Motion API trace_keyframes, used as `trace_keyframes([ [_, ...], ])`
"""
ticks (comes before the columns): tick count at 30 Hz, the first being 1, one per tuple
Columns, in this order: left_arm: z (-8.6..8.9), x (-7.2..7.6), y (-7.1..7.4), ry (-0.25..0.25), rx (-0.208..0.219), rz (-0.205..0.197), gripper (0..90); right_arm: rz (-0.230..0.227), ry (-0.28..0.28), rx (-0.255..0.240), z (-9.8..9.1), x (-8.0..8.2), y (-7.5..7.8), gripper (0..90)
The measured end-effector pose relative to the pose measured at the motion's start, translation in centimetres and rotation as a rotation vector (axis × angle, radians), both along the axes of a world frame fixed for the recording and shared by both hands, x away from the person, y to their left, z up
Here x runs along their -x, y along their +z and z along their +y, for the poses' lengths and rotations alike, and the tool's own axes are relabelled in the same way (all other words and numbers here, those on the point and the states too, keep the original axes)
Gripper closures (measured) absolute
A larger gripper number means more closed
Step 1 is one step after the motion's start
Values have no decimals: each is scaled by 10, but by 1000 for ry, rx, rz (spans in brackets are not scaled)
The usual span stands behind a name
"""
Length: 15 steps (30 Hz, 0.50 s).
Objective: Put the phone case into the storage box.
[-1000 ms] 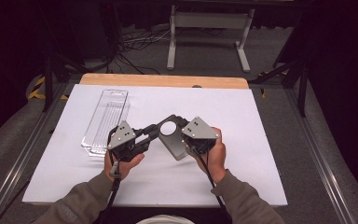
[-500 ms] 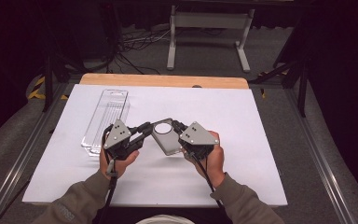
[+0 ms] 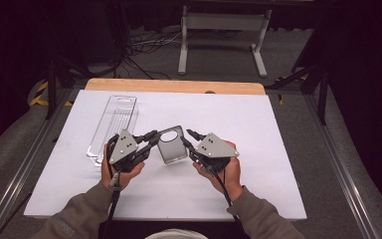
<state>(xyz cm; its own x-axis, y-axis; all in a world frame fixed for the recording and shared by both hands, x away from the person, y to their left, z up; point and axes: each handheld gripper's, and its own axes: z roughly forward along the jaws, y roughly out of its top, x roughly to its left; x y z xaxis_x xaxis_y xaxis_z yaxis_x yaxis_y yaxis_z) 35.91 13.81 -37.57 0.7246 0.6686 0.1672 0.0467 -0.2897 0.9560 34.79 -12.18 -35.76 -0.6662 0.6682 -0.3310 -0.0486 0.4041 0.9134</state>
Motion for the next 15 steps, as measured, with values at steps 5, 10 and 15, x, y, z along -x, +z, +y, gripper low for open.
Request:
trace_keyframes([
  [5, 4, 0, 1, 5, -5, -2, 787, -45, 35, -28, -7, 7, 1, 601],
  [10, 7, 0, 2, 12, -5, -10, 787, -22, 39, -5, -19, 10, -7, 522],
  [15, 11, 1, 4, 14, -13, -29, 787, -39, 62, 29, -34, 13, -14, 469],
])
